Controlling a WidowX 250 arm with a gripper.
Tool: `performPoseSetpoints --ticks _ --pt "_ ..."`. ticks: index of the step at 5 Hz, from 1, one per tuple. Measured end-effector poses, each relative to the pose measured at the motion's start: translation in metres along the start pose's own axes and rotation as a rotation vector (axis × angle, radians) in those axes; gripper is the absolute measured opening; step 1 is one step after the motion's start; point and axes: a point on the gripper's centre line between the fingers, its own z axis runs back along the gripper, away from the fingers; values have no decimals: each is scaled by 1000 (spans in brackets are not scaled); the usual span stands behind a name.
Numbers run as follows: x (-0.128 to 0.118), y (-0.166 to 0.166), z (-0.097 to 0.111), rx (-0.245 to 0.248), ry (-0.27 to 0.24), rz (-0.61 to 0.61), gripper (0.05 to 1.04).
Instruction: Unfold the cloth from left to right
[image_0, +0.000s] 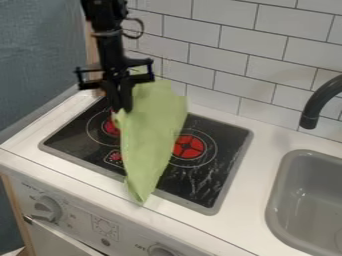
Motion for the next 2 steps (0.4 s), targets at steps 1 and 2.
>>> performPoseSetpoints --ticks 1,2 --pt "-12 -42 7 -49 12 -99 66" --pt "-23 -71 3 -59 8 -179 65"
